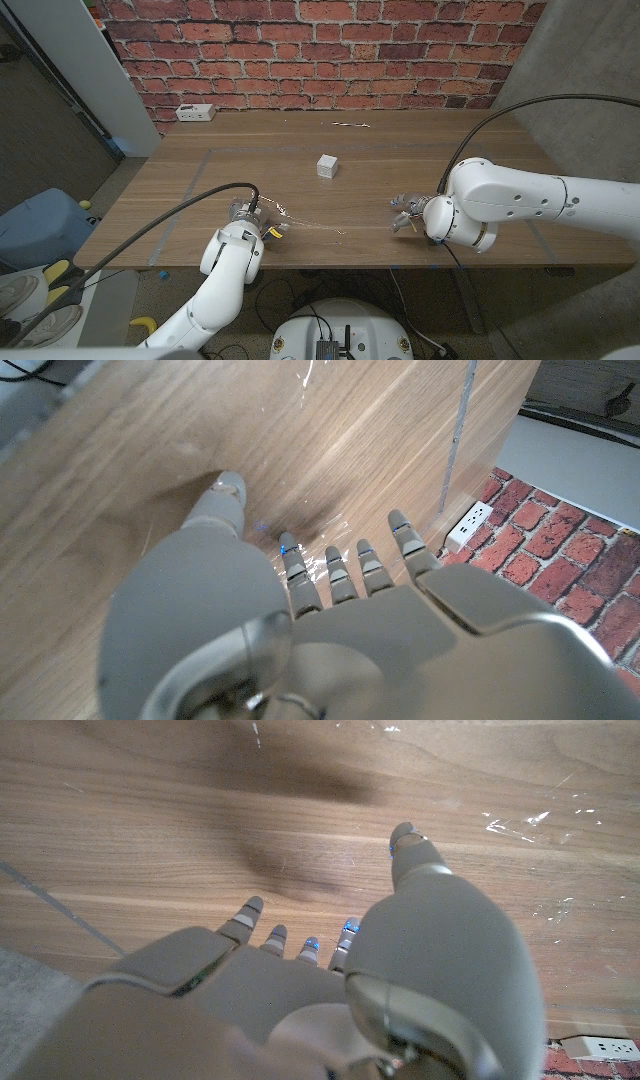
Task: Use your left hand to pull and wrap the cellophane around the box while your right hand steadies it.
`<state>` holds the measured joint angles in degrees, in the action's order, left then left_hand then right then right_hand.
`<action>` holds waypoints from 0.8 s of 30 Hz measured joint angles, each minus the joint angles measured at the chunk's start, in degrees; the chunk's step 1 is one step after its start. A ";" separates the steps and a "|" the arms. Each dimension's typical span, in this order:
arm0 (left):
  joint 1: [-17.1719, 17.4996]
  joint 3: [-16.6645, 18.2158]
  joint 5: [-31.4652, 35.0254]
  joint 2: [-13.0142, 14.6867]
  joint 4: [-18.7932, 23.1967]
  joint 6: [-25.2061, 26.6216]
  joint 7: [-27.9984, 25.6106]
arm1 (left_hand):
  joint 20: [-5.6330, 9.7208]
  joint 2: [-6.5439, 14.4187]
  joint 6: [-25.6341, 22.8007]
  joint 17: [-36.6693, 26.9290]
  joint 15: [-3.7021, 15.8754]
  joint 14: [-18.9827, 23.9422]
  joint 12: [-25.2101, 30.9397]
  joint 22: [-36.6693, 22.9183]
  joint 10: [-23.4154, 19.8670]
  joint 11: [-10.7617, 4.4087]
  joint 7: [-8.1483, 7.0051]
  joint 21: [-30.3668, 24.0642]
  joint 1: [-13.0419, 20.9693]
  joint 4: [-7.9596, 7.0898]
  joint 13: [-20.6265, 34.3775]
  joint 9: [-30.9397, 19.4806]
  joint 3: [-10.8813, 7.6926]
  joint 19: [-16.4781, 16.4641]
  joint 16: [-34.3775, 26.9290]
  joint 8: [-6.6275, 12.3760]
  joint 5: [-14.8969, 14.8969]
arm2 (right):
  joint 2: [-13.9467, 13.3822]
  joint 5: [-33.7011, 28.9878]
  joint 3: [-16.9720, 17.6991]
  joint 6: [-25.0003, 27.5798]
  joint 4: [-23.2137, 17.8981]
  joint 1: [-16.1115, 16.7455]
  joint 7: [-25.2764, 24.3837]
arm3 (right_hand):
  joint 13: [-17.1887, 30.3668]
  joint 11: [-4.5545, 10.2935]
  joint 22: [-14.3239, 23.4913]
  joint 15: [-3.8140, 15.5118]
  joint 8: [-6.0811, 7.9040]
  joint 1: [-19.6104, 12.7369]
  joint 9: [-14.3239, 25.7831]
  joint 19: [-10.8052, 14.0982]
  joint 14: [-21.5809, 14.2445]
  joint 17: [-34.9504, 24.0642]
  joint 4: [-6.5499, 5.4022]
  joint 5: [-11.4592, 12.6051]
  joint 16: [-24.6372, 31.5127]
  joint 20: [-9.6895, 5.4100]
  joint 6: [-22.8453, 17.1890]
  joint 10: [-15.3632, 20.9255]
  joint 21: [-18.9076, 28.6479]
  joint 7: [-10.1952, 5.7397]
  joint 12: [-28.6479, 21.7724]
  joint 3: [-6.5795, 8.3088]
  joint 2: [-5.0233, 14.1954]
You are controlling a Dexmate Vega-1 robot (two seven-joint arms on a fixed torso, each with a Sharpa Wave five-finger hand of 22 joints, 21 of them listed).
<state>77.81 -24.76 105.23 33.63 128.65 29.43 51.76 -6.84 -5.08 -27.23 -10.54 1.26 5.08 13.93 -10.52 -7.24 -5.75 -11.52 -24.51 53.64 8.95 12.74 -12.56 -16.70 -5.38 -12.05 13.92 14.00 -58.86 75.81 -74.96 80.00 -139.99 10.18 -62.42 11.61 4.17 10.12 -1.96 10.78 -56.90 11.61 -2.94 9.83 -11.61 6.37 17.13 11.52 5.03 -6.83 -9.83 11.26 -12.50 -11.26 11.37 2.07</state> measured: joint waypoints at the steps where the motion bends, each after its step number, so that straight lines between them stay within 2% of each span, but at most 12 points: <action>1: 0.28 0.00 -0.06 0.14 -0.43 0.05 -0.27 | 0.11 0.25 -1.86 -0.01 0.36 0.90 0.50 0.00 -1.19 -0.23 0.40 0.34 0.47 -0.04 0.28 -0.25 0.33 -0.51 -0.36 1.16 0.02 | -0.01 -0.12 0.02 0.00 -0.01 0.02 -0.10 | 0.00 0.00 0.00 0.00 0.00 0.21 0.00 0.21 0.00 0.00 -0.14 0.00 0.00 0.21 0.42 0.00 0.04 0.01 0.00 -0.14 0.21; 3: 1.02 0.04 -1.85 0.61 -1.62 1.24 -5.48 | 0.28 1.11 -7.17 -0.16 0.80 2.93 1.82 0.00 -4.58 -1.18 1.37 0.39 1.81 -0.19 0.87 -0.71 0.81 -1.66 -0.83 4.39 0.12 | -0.13 -0.41 0.18 0.01 -0.38 0.12 -0.44 | 0.00 0.00 0.00 0.00 0.00 0.47 0.00 0.50 0.00 0.00 -0.25 0.00 0.00 0.09 0.62 0.00 0.05 0.00 0.00 -0.25 -0.04; 4: 1.12 0.05 -1.85 0.69 -1.81 1.24 -5.48 | 0.37 1.83 -10.85 -0.26 0.88 4.26 2.55 0.00 -6.71 -1.54 2.33 0.39 2.54 -0.27 1.19 -1.23 1.02 -2.54 -1.16 6.56 0.10 | -0.13 -0.45 0.18 0.01 -0.39 0.12 -0.49 | 0.00 0.00 0.00 0.00 0.00 0.68 0.00 0.51 0.00 0.00 -0.37 0.00 0.00 0.09 0.62 0.00 0.05 0.00 0.00 -0.37 0.18; 7: 1.83 0.16 -4.26 1.30 -3.21 2.67 -11.41 | 0.98 4.89 -21.83 -0.25 0.98 8.17 4.47 0.00 -13.08 -2.07 5.05 0.39 5.24 -0.67 1.55 -2.65 0.77 -4.92 -2.07 12.48 -1.09 | -0.25 -0.97 0.33 0.01 -0.83 0.26 -0.82 | 0.00 0.01 0.00 0.00 0.00 0.68 0.00 0.73 0.00 0.00 -0.55 0.00 0.45 0.31 0.62 0.00 0.05 0.00 -0.41 -0.55 0.18; 9: 2.24 0.05 -6.25 1.71 -4.24 3.49 -15.69 | 1.36 7.35 -26.91 -0.14 1.04 10.18 5.35 0.00 -16.65 -2.34 6.44 0.39 6.20 -0.90 1.55 -2.59 0.53 -6.06 -2.38 14.52 -1.90 | -0.29 -1.40 0.52 0.01 -1.09 0.46 -0.97 | 0.00 0.01 0.00 0.00 0.00 1.11 0.00 0.82 0.00 0.01 -0.62 0.00 0.45 0.40 0.62 0.00 0.05 0.00 -0.41 -0.62 0.20; 11: 2.40 -0.17 -7.87 2.02 -5.06 4.32 -19.54 | 1.57 8.52 -29.43 -0.11 1.01 11.47 5.79 -0.22 -18.79 -2.45 7.52 0.27 6.96 -0.90 1.46 -1.65 0.52 -6.78 -2.60 15.02 -2.52 | -0.30 -1.87 0.65 0.01 -1.35 0.67 -1.09 | 0.00 0.01 0.01 0.00 0.00 1.11 0.00 1.03 0.00 0.01 -0.62 0.00 0.45 0.18 0.61 0.00 0.05 0.00 -0.54 -0.62 0.20; 12: 2.40 -0.29 -7.87 2.16 -5.45 4.32 -19.54 | 1.53 8.92 -29.73 -0.11 1.04 11.89 5.78 -0.30 -19.36 -2.42 7.82 0.12 6.89 -0.95 1.40 -1.49 0.47 -7.00 -2.60 15.11 -2.73 | -0.30 -2.09 0.66 0.01 -1.36 0.68 -1.13 | 0.00 0.01 0.01 0.00 0.00 1.11 0.00 1.06 0.00 0.01 -0.78 0.00 0.45 0.15 0.61 0.00 0.05 0.00 -0.63 -0.78 0.20; 15: 2.31 -0.70 -10.01 2.58 -6.40 5.41 -23.87 | 1.31 10.66 -29.91 -0.28 1.09 11.93 5.78 -0.30 -20.07 -1.90 8.01 0.11 6.15 -1.53 1.35 -1.28 -0.11 -7.22 -2.60 15.11 -3.05 | -0.31 -3.12 1.05 0.00 -1.77 1.19 -1.26 | -0.08 0.01 0.01 0.00 0.47 1.33 0.09 1.55 0.00 0.01 -0.85 -0.01 0.45 0.50 0.55 0.00 0.37 0.01 -0.64 -0.85 0.42; 17: 2.16 -0.92 -11.14 2.81 -6.90 5.87 -25.69 | 1.21 11.88 -29.84 -0.52 1.09 11.93 5.78 -0.30 -20.25 -1.72 8.08 0.11 4.94 -2.71 1.15 -1.20 -0.14 -7.32 -2.60 14.74 -3.15 | -0.33 -3.86 1.42 0.00 -2.02 1.64 -1.31 | -0.16 0.01 0.01 0.01 0.58 1.35 0.26 1.54 0.00 0.01 -1.02 -0.45 0.78 0.49 -0.50 0.00 0.44 0.02 -0.85 -1.02 0.44; 20: 1.89 -1.24 -13.73 3.13 -7.29 6.68 -28.78 | 1.21 14.43 -28.92 -0.54 1.09 12.55 5.74 -0.30 -20.33 -1.19 9.23 0.11 2.85 -4.63 1.09 -1.19 -0.50 -7.32 -2.59 14.25 -3.23 | -0.44 -5.47 2.75 -0.02 -2.70 3.21 -1.34 | -0.16 0.02 0.01 0.01 1.22 1.83 0.26 1.85 0.00 0.16 -1.26 -0.45 0.90 0.80 -2.14 0.00 0.44 0.11 -1.08 -1.26 0.93; 21: 1.75 -1.35 -15.42 3.29 -7.37 7.05 -30.34 | 1.21 14.83 -28.74 -0.54 1.09 12.55 5.61 -0.30 -20.32 -1.19 9.43 0.11 2.61 -4.86 1.09 -1.21 -0.74 -7.31 -2.59 14.37 -3.23 | -0.60 -6.72 3.92 -0.19 -3.27 4.57 -1.25 | -0.16 -0.33 0.01 0.01 1.63 2.29 0.26 2.19 0.00 0.17 -1.50 -0.45 0.99 1.14 -3.15 -0.09 0.44 0.15 -1.08 -1.50 1.35; 24: 1.27 -1.53 -16.81 3.64 -7.39 7.40 -31.45 | 1.21 15.54 -28.84 -0.54 1.09 12.55 5.54 -0.30 -20.55 -0.96 10.55 0.11 2.91 -5.42 1.09 -1.51 -1.33 -7.31 -2.59 14.42 -3.23 | -0.89 -10.10 4.86 -1.80 -3.78 5.73 0.34 | -0.16 -0.61 0.01 -0.41 2.22 3.80 0.26 2.56 -0.42 0.06 -2.23 -0.66 1.22 1.51 -5.47 0.00 0.44 0.07 -1.55 -2.24 1.63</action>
<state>79.07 -26.28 88.42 37.28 121.27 36.83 20.30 -5.63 10.47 -56.07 -11.08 2.35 17.63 19.47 -10.82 -27.80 -6.71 -0.97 -24.39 56.55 3.53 13.83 -14.07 -18.03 -12.69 -14.65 28.34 10.77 -59.74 65.71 -70.11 78.20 -143.77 15.91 -62.08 11.45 3.55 10.14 -2.37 13.00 -53.09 11.87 -0.39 9.41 -11.55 4.13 16.46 12.74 6.55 -12.29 -9.83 11.70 -12.43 -12.81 9.14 3.71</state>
